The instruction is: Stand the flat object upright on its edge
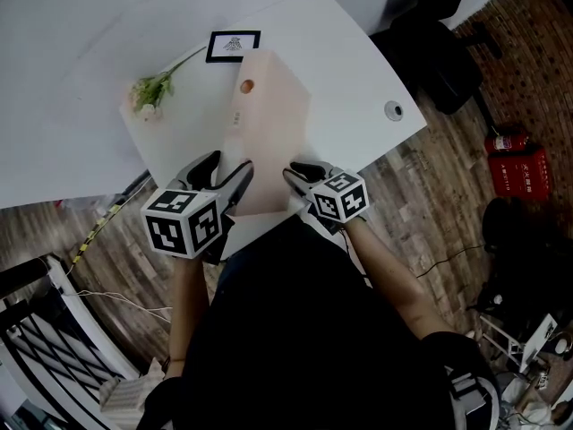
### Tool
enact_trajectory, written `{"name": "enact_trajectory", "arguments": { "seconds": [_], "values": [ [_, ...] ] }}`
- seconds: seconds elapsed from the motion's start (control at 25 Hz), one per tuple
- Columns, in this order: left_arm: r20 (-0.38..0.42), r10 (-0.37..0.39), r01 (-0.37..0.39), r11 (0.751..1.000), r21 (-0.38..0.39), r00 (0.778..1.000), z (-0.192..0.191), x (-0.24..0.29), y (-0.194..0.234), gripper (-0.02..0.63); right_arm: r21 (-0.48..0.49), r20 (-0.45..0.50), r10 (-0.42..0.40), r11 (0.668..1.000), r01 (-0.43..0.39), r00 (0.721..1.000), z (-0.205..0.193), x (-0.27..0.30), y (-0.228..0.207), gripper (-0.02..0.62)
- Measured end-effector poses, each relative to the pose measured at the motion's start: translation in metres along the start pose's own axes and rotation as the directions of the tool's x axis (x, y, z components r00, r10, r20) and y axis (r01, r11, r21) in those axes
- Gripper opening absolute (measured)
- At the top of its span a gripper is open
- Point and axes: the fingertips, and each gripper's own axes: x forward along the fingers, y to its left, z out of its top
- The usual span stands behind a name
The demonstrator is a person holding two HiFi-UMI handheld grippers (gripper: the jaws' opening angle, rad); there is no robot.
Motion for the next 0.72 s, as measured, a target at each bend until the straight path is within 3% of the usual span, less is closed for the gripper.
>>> {"name": "enact_trajectory", "arguments": {
  "seconds": [0.48,0.72],
  "values": [
    [-0.011,-0.142,0.142,0.988,0.066,0.990,0.004,0.016,-0.046,0.247,-0.022,-0.040,-0.027,0.999,0.026,0.999,-0.006,0.009,-0.005,0.086],
    [-0.015,-0.159,0.160,0.984,0.083,0.987,0.003,0.019,-0.051,0.247,-0.018,-0.040,-0.036,0.999,0.036,0.999,-0.007,0.011,-0.004,0.086]
  ]
}}
